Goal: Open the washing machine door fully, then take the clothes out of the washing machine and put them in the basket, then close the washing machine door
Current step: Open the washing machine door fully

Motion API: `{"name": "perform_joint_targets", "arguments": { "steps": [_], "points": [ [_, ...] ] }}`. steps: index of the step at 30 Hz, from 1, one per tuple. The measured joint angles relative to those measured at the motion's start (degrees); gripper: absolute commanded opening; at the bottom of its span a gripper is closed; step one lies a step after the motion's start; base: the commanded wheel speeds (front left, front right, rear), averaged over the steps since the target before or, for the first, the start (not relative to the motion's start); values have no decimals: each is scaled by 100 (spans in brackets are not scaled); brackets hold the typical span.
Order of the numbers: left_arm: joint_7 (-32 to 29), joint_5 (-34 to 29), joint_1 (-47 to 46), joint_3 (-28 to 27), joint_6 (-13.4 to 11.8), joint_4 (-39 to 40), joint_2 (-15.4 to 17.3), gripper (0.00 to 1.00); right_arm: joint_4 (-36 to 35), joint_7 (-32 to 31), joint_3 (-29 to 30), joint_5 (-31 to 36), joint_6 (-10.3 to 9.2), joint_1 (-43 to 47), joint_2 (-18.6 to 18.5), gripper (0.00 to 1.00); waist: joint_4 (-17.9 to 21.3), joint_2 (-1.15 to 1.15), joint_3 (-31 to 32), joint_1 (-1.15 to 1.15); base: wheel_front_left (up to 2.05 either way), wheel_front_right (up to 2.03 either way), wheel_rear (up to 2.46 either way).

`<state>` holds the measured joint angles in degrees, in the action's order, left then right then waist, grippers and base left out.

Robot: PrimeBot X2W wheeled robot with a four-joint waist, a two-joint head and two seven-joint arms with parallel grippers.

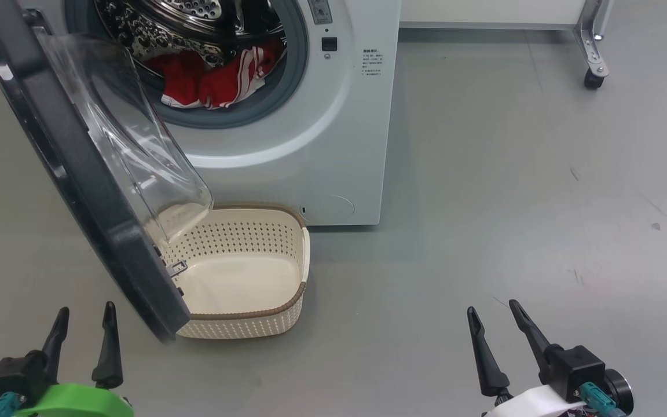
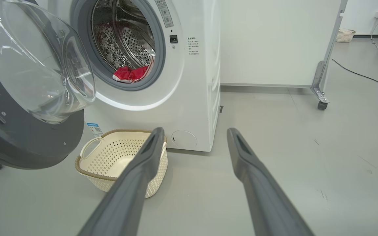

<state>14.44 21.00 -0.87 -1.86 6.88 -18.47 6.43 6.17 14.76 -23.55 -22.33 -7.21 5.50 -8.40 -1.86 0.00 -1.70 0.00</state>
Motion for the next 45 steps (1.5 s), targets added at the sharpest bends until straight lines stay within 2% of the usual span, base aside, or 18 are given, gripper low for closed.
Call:
{"name": "perform_joint_targets", "arguments": {
  "steps": [24, 25, 26, 27, 28, 45],
  "points": [
    [0, -92, 0, 27, 5, -77, -3, 100, 14, 0, 108, 149, 58, 93, 104, 100, -11, 0, 25, 0, 0, 0, 0],
    [0, -92, 0, 27, 5, -81, -3, 97, 13, 0, 110, 159, 58, 93, 111, 100, -13, 0, 18, 0, 0, 0, 0],
    [0, -92, 0, 30, 5, -96, -2, 41, 13, 0, 112, 168, 59, 93, 116, 100, -14, 0, 10, 0, 0, 0, 0],
    [0, -92, 1, 31, 5, -110, -2, 16, 13, 0, 114, 178, 59, 93, 119, 100, -14, 0, 3, 0, 0, 0, 0],
    [0, -92, 1, 31, 5, -114, -1, 0, 12, 0, 119, 181, 59, 93, 122, 100, -15, 0, -5, 0, 0, 0, 0],
    [0, -59, -3, -30, 5, -45, 119, 0, -3, 0, 225, 343, 59, 93, 233, 100, -40, 0, -94, 0, 0, 0, 0]
  ]
}}
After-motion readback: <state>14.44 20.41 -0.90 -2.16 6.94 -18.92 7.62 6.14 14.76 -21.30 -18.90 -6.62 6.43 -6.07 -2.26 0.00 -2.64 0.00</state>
